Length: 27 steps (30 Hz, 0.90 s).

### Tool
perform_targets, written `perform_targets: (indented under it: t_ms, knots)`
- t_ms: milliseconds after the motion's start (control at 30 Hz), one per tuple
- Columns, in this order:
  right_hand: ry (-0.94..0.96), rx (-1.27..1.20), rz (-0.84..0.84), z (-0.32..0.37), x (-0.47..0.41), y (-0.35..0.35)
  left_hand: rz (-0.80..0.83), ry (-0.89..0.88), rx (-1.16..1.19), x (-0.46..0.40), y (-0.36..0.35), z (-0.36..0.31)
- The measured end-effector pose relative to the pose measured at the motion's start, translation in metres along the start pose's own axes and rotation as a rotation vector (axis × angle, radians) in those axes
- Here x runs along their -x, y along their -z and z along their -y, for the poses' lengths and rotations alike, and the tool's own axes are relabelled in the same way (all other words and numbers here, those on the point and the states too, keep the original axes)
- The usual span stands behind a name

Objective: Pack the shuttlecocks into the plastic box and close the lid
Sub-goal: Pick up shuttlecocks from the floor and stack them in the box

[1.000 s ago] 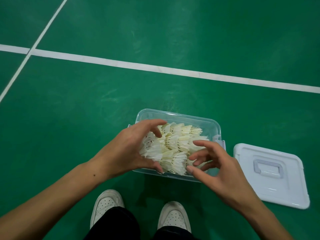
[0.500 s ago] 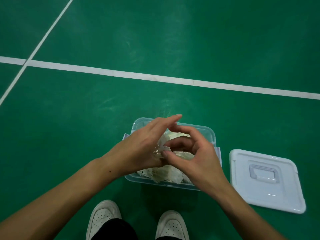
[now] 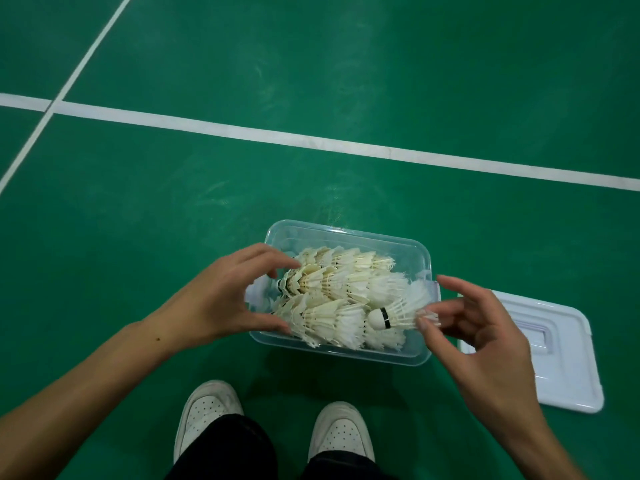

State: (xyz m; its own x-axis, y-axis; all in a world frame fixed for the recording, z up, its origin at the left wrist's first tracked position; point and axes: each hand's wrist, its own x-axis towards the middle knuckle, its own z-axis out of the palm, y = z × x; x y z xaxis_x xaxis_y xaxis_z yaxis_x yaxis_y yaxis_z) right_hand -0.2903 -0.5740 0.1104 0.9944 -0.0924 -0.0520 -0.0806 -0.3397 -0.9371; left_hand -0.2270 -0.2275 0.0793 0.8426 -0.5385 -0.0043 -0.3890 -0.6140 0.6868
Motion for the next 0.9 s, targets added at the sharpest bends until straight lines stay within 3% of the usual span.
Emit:
perform_targets:
  t_ms: [233,433,700,800,900]
  knots:
    - [-0.046,0.033,0.124,-0.02,0.014,-0.02,-0.064,-0.035,-0.298,0.004,-0.03,0.003]
    - [-0.09,0.088,0.253,-0.03,0.003,-0.028,-0.1,0.017,-0.352,-0.011,-0.04,-0.006]
    - [-0.111,0.269,0.503,-0.036,-0.019,-0.033,0.004,-0.003,-0.475,-0.02,-0.055,-0.018]
    - [-0.111,0.295,0.552,-0.032,-0.023,-0.032,0.037,0.065,-0.412,-0.025,-0.047,-0.023]
    - [-0.122,0.217,0.603,-0.03,-0.022,-0.024,0.171,0.137,-0.291,-0.027,-0.031,-0.026]
